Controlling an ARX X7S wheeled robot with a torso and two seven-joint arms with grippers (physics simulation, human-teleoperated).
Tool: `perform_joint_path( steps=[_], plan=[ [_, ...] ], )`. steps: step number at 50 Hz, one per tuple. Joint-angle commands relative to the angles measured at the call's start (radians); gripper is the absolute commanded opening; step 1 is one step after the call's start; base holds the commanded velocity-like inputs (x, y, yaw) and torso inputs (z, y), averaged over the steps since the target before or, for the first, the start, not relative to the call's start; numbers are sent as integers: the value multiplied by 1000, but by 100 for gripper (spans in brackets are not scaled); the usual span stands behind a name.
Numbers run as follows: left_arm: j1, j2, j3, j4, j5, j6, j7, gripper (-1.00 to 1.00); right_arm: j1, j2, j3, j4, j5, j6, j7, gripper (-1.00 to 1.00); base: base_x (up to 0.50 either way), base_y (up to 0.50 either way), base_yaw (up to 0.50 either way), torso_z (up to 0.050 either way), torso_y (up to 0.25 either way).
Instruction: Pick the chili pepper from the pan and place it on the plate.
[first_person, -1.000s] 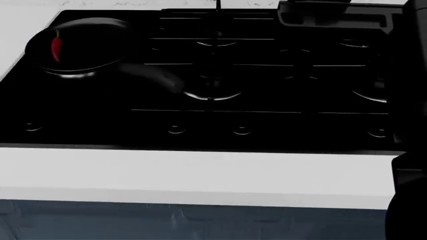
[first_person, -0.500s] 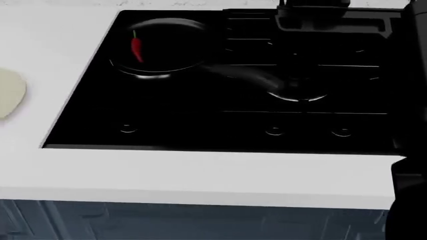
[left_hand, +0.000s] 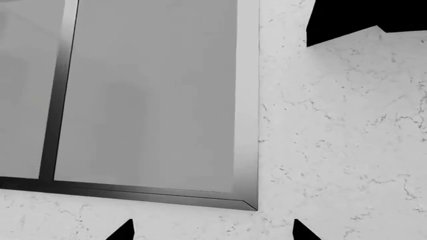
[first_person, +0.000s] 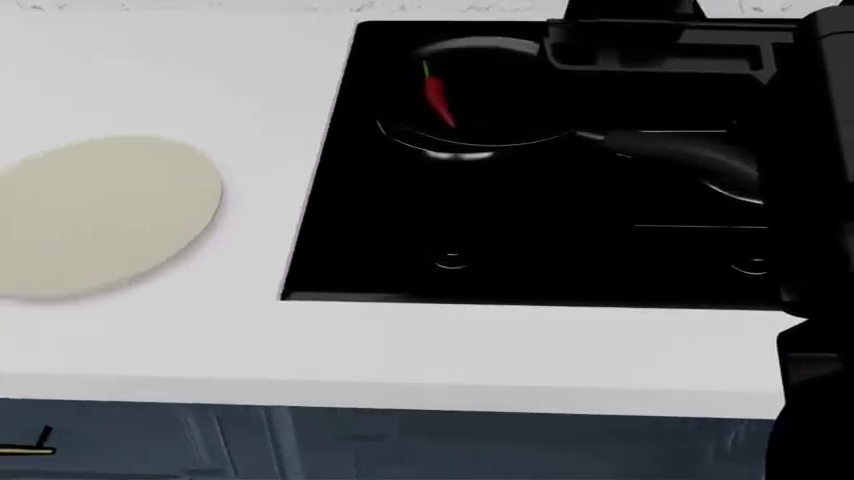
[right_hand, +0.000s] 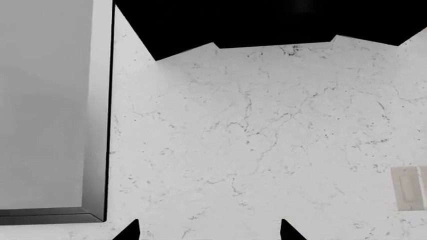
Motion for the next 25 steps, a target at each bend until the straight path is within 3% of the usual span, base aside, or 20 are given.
perform_joint_path(
  steps=[1,25],
  plan=[
    [1,-9,-1,-2,-29,6,-21,100,2,7,2,5,36,-3,26,100,-1,500,0,0,0],
    [49,-27,47,-17,19,86,-3,100,-32,44,-26,20,65,-60,55,100,-1,500,0,0,0]
  ],
)
